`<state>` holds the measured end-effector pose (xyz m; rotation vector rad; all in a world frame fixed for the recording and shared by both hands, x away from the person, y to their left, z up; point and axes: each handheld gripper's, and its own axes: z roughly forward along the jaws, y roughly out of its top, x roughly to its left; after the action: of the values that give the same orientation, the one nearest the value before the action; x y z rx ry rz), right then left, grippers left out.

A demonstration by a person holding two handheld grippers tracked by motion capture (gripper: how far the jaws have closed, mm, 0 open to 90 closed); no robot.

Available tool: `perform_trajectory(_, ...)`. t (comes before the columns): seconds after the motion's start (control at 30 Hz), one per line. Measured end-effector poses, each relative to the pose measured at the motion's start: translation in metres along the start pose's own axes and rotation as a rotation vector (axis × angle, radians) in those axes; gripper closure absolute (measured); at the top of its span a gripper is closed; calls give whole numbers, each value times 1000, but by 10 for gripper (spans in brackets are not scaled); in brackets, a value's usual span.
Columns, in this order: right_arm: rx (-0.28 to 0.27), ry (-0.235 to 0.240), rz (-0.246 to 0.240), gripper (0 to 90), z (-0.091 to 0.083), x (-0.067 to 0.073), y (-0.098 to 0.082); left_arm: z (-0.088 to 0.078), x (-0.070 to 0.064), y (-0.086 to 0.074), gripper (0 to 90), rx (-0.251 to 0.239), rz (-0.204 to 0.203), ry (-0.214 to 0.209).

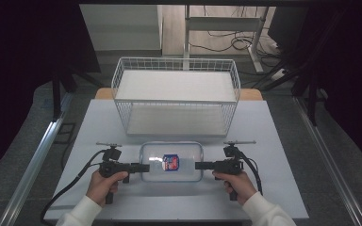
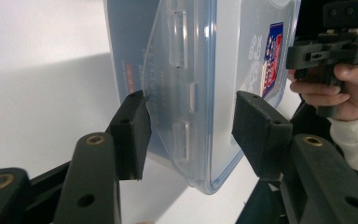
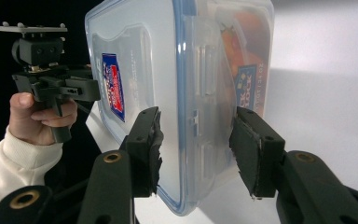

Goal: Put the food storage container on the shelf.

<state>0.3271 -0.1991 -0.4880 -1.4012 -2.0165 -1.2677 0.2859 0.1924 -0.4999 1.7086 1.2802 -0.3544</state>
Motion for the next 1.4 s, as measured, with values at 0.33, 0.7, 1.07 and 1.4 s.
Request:
perform_trajectory(0.33, -19, -19, -39, 530, 3, -3, 24, 2, 8, 24, 473, -7, 47, 13)
perform_trajectory(0.7, -57, -43, -81, 525, 14, -7, 63, 5, 28, 63, 473, -50, 101, 15)
perform_trajectory(1.07, -123, -80, -92, 521, 20, -24, 87, 25, 47, 92, 474, -75, 119, -9)
perform_trajectory(1.4, -195, -95, -58, 520, 21, -35, 94, 37, 54, 101, 475, -111, 110, -12)
